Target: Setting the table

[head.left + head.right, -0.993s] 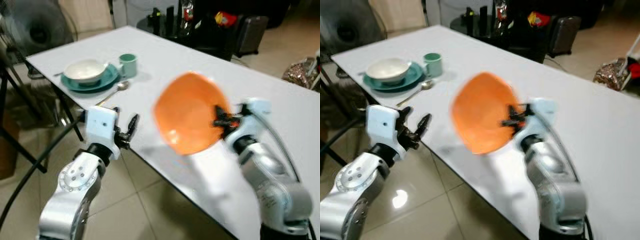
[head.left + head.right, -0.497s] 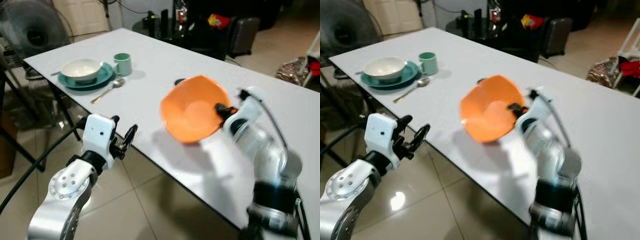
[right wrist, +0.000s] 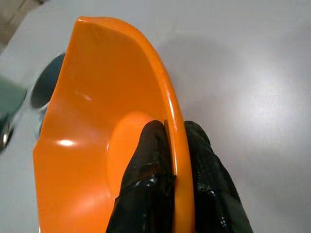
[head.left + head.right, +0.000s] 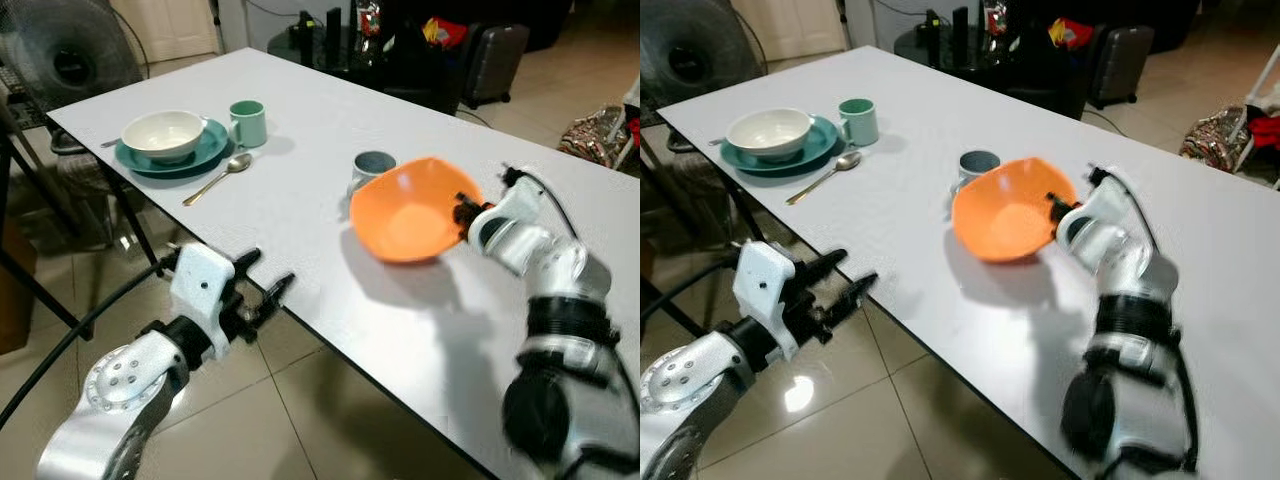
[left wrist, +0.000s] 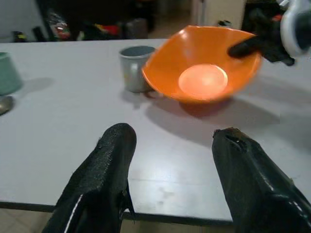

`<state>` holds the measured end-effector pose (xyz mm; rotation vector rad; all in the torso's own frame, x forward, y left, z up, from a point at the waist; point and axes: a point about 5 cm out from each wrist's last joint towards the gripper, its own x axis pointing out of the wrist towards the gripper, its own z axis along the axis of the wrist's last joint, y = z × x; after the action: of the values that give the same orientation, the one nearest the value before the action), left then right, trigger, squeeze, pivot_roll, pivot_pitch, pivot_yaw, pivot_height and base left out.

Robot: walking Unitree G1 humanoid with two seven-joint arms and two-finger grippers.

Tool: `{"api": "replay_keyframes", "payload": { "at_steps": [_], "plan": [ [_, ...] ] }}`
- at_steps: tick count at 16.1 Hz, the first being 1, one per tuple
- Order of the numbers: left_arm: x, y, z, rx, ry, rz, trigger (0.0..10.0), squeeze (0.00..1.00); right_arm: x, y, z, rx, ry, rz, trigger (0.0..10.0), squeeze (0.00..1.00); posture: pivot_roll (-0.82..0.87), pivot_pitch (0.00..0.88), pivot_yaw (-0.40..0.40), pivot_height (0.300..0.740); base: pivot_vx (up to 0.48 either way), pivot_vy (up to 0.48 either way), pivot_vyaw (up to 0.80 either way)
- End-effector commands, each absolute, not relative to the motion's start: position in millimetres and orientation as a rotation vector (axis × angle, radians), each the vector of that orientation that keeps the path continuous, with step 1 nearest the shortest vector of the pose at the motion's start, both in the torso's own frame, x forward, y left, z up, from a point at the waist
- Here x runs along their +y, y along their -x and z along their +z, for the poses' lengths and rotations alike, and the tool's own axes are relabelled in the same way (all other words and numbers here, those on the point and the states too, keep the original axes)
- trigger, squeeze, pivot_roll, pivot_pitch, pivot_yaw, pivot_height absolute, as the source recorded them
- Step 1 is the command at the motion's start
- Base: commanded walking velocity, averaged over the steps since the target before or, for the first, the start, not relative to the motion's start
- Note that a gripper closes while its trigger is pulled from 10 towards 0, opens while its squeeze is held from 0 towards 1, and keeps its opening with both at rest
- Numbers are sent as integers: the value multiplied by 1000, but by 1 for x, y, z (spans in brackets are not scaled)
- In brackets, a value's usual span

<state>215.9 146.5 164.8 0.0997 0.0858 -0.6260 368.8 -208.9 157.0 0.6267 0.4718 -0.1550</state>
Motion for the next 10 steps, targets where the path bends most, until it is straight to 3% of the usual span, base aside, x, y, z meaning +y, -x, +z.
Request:
{"api": "replay_keyframes", "payload": {
  "at_steps": [1,6,10],
  "plan": [
    [146,-212,166,93,-105,-666,10000,0,-214,-374,162,440,-685,-171,10000,0,-66,7,23,740,0,0,0],
    [147,-209,168,114,-110,-714,10000,0,-233,-382,154,452,-764,-251,10000,0,-54,45,49,740,0,0,0],
    [147,-205,169,132,-106,-750,10000,0,-244,-381,143,449,-923,-316,10000,0,-37,64,65,740,0,0,0]
  ]
}}
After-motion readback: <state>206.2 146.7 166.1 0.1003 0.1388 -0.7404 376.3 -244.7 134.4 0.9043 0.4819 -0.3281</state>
